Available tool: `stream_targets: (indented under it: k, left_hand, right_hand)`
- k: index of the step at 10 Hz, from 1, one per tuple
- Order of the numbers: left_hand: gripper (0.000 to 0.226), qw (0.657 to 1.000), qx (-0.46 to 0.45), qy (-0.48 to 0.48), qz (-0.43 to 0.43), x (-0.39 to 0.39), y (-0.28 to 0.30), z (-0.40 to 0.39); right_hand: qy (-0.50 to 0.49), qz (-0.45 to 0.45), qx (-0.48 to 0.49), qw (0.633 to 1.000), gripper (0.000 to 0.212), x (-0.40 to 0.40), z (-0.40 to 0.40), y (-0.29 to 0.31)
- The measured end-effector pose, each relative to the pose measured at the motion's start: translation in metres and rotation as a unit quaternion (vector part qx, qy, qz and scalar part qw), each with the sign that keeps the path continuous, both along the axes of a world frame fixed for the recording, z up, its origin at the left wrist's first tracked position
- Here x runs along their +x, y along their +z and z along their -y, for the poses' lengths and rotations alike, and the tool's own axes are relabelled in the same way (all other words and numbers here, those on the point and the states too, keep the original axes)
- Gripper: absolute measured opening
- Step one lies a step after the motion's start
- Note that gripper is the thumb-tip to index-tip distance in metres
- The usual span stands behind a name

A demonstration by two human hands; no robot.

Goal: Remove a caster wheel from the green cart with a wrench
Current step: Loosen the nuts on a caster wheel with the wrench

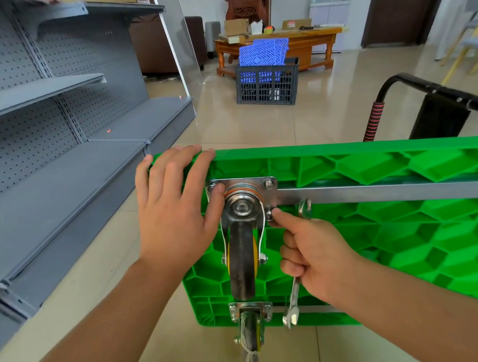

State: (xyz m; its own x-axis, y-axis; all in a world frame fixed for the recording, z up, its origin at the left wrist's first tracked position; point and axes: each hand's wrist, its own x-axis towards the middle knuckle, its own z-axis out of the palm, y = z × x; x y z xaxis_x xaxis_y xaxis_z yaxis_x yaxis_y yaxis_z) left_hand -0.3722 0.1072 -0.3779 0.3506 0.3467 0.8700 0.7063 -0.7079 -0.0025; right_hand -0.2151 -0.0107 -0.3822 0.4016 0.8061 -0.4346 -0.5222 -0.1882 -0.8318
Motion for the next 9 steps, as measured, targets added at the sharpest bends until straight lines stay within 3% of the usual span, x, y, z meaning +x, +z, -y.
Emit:
stream_targets:
  k: [7,9]
  left_hand:
    - [0.042,1.0,-0.003,0.002,-0.002,-0.0001,0.0003,0.0]
    - [0.042,1.0,-0.004,0.003,-0.004,-0.0006,0.0,0.0002]
  right_hand:
    - [0.019,-0.083,-0.008,0.996,0.021,-0.0038,-0.0015,0.0033]
    - [-0.002,-0.066,0.005,0.998,0.024,-0.0026,-0.0017,0.0038]
